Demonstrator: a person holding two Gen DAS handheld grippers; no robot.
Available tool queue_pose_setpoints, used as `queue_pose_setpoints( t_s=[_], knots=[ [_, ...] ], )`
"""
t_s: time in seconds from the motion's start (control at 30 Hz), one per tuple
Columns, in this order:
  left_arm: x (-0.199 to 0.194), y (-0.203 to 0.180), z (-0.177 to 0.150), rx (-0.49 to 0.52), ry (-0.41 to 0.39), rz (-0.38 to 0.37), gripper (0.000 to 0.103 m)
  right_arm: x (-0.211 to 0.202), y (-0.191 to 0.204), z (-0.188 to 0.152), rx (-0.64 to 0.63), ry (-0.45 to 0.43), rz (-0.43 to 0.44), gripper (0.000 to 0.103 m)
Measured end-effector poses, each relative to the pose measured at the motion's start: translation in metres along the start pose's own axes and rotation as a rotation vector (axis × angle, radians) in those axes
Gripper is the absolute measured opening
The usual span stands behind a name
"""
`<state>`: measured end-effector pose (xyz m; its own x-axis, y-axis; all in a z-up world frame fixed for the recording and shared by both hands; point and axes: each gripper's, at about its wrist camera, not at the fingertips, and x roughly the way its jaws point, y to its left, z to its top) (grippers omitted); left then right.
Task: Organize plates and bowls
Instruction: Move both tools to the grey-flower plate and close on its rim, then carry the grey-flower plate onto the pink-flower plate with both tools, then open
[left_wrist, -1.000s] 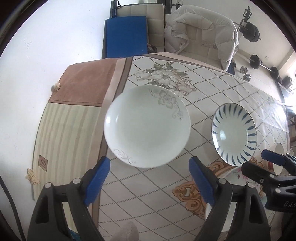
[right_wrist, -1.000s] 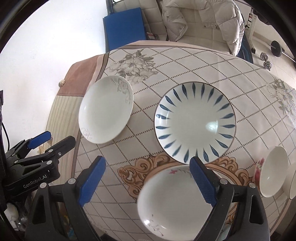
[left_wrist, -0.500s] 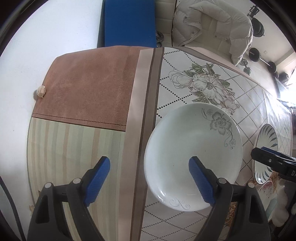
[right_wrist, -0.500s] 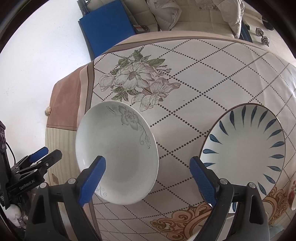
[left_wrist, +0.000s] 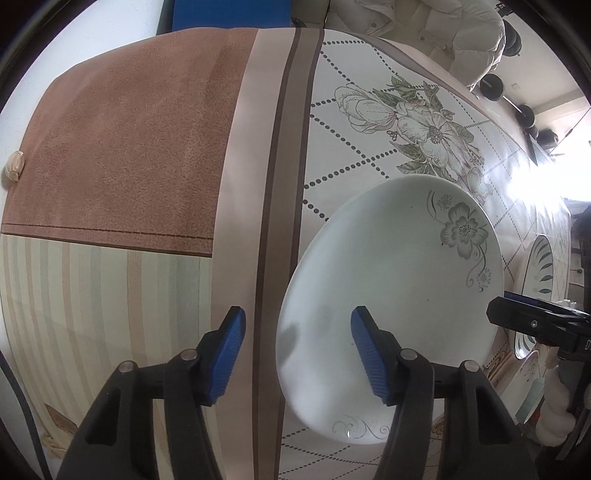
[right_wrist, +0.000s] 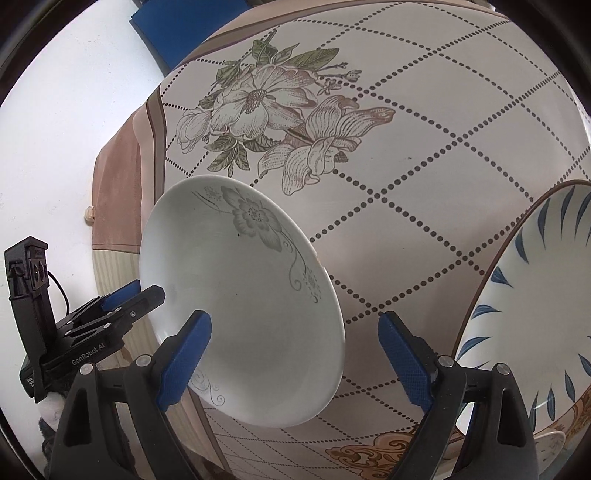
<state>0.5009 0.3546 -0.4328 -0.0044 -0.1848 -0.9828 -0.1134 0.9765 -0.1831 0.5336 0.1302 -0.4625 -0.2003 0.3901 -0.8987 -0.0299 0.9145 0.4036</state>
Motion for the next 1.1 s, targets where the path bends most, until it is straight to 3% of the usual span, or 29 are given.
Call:
queue_pose_setpoints(
  t_s=[0.07, 0.23, 0.4, 0.57, 1.1],
  knots=[
    [0.003, -0.003, -0.001, 0.005, 0.008, -0.004, 0.051, 0.005, -0.002, 0.001, 0.010, 0.012, 0.020, 0.091],
    [0.012, -0.003, -0.001, -0.007, 0.032, -0.025, 0.036, 0.017, -0.009, -0.001, 0.051, 0.046, 0.055, 0.059],
    [0.016, -0.005, -0.001, -0.008, 0.021, -0.010, 0.031, 0.015, -0.012, 0.000, 0.038, 0.029, 0.047, 0.045],
    [0.017, 0.002, -0.003, -0.031, 0.002, -0.025, 0.028, 0.004, -0.031, -0.003, 0.046, 0.005, 0.034, 0.019],
    [-0.004, -0.002, -0.027, -0.029, -0.044, 0.003, 0.023, -0.009, -0.032, -0.022, 0.023, -0.031, 0.068, 0.016]
  ],
)
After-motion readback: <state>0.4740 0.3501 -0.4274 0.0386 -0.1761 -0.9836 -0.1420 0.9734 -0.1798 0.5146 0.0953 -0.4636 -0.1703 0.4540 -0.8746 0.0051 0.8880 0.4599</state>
